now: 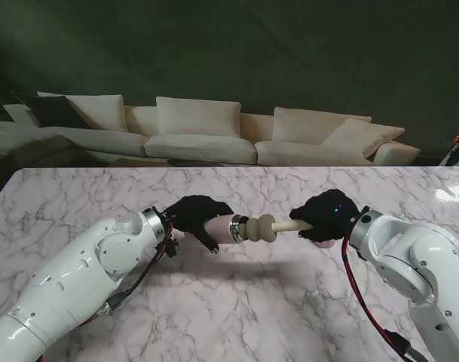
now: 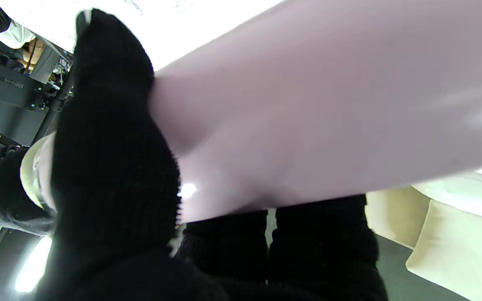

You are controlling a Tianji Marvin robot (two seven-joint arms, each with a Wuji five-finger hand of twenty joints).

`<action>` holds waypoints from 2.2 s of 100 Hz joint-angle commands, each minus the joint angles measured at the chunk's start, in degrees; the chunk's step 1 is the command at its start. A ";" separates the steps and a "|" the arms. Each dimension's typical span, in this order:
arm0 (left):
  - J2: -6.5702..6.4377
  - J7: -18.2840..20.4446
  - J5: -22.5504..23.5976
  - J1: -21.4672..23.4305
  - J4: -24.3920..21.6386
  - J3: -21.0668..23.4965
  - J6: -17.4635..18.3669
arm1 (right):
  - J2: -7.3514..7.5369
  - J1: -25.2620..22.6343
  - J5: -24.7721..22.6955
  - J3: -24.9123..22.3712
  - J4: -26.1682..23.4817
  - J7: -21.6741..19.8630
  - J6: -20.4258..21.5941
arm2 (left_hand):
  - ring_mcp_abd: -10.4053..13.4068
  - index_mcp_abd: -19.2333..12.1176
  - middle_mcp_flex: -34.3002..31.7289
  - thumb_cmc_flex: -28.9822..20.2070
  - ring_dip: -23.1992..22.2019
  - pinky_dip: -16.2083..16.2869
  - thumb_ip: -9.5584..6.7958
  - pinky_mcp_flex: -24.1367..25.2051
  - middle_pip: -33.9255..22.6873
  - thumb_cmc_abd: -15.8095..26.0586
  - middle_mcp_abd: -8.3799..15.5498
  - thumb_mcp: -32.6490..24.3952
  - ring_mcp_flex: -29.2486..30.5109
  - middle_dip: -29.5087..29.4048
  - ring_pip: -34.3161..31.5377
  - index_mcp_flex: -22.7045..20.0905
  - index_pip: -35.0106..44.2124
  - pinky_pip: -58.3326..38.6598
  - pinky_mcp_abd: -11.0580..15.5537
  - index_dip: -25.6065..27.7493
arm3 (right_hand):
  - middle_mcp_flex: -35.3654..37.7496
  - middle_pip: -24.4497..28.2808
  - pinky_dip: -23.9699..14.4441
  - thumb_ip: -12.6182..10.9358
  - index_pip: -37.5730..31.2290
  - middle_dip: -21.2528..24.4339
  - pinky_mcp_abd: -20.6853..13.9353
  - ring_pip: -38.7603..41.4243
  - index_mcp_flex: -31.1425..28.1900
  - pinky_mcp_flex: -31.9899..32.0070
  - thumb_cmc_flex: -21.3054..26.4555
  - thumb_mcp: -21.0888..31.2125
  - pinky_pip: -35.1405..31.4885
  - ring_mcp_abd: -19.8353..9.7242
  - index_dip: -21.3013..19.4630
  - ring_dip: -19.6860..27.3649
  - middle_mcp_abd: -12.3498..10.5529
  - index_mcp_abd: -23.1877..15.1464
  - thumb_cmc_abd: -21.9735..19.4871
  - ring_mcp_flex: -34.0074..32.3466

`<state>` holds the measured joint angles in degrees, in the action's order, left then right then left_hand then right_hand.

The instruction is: Clean the thermos with cup brush

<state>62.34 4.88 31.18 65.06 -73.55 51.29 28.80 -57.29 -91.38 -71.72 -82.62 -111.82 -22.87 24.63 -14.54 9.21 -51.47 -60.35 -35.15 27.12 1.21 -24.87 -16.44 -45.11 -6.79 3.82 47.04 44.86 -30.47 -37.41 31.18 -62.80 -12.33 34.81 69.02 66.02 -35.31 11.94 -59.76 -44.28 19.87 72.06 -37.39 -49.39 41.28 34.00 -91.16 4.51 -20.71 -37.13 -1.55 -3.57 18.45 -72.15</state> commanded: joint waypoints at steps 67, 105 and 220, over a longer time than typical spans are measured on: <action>0.65 2.17 -1.31 -1.62 -1.11 -2.41 -3.41 | 0.29 6.51 -0.54 5.03 -0.92 -5.33 0.71 | 4.60 -7.12 -1.32 -13.62 -3.30 1.56 -1.00 -2.88 -4.26 28.73 3.24 -26.32 5.83 -0.03 -10.00 -5.39 7.38 -5.60 7.67 1.94 | 2.72 2.08 0.65 -0.69 0.93 -0.07 1.26 4.93 -2.80 -1.48 4.14 3.60 -3.19 -1.43 1.11 -2.66 -1.06 -1.58 -2.62 -3.16; 1.02 1.16 -1.69 -1.50 -1.97 -2.69 -3.32 | 0.48 8.81 -0.31 9.35 0.68 -7.83 -0.73 | 4.71 -7.00 -1.32 -13.61 -3.53 1.58 -0.97 -3.15 -4.42 28.75 3.20 -26.36 6.07 0.08 -10.34 -5.38 7.48 -5.95 7.73 2.01 | 3.23 1.92 0.80 -0.86 1.41 -0.29 1.27 5.77 -3.14 -2.26 4.12 4.00 -3.64 -1.54 1.10 -3.07 -0.96 -0.96 -2.26 -3.21; 1.86 -1.74 -1.63 -1.71 -1.31 -3.72 -2.65 | 0.24 15.79 1.71 22.14 2.62 -15.61 -13.67 | 5.91 -7.10 -1.90 -12.99 -4.78 1.27 -1.34 -4.99 -4.74 28.34 2.97 -27.19 7.84 0.12 -11.14 -5.76 8.09 -7.14 8.57 1.81 | 6.63 0.89 2.91 -1.55 3.30 -0.40 2.41 10.08 -3.79 -7.60 5.17 5.31 -5.79 -2.43 3.39 -5.20 -1.08 2.58 -1.40 -3.22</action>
<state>62.98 3.05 30.10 64.16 -73.36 47.80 25.39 -56.50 -75.55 -70.35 -61.46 -109.60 -38.67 11.10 -14.37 10.80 -51.47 -60.61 -35.09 27.13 1.21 -26.87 -17.70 -45.11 -7.84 3.82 48.28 44.37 -30.49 -37.46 31.18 -63.38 -12.16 34.87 72.61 66.04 -33.06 11.93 -56.76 -44.35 19.87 76.00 -40.01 -55.11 43.51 36.88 -93.48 4.38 -18.55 -38.99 -1.58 0.05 18.49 -73.67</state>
